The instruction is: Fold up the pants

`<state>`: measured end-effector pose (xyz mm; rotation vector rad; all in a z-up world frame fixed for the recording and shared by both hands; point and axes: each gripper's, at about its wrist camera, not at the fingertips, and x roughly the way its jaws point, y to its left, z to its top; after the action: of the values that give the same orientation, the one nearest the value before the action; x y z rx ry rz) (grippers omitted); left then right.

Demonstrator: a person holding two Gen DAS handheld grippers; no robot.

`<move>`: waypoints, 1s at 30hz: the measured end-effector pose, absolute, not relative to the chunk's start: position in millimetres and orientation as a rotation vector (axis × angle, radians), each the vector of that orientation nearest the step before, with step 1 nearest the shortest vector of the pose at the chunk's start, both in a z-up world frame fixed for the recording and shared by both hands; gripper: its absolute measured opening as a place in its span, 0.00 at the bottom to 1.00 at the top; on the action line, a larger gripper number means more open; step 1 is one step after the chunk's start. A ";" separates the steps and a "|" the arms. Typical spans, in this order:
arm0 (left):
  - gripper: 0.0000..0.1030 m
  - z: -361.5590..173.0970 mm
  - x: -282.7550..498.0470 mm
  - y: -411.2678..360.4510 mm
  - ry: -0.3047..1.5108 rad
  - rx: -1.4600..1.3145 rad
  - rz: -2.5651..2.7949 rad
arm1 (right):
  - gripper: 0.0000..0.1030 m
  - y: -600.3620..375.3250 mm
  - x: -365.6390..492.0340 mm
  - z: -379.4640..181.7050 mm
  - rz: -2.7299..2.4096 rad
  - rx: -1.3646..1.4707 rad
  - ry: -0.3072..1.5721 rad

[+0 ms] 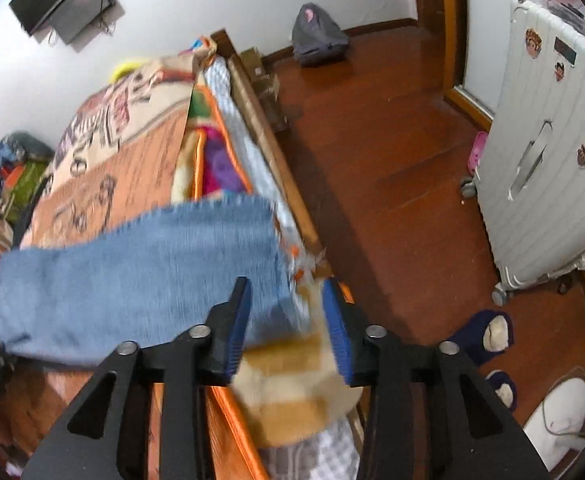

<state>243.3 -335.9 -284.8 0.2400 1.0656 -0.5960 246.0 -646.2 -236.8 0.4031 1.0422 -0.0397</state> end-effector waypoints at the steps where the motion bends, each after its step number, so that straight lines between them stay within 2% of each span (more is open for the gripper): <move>1: 0.07 -285.0 243.6 -336.3 1.066 0.239 -0.594 | 0.45 -645.6 248.6 -237.6 -0.041 0.404 1.037; 12: 0.08 -285.9 246.7 -339.1 1.070 0.239 -0.580 | 0.47 -622.8 299.1 -292.7 0.090 0.413 1.168; 15: 0.08 -284.4 246.2 -339.8 1.062 0.242 -0.570 | 0.30 -619.6 295.8 -297.0 0.135 0.448 1.151; 16: 0.08 -283.6 246.1 -340.0 1.056 0.244 -0.565 | 0.21 -619.2 294.7 -295.6 0.128 0.441 1.145; 18: 0.08 -281.2 245.7 -340.1 1.048 0.243 -0.563 | 0.11 -617.2 292.9 -292.9 0.110 0.392 1.148; 25: 0.07 -257.0 246.4 -343.3 0.969 0.248 -0.539 | 0.07 -627.6 291.6 -262.6 0.093 0.395 1.043; 30: 0.07 -256.6 251.9 -346.6 0.983 0.235 -0.547 | 0.07 -630.3 306.4 -214.4 0.066 0.362 0.909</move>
<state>251.9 -346.6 -256.6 0.2352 0.9833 -0.5465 306.4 -630.3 -214.4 0.3621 0.9095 0.0663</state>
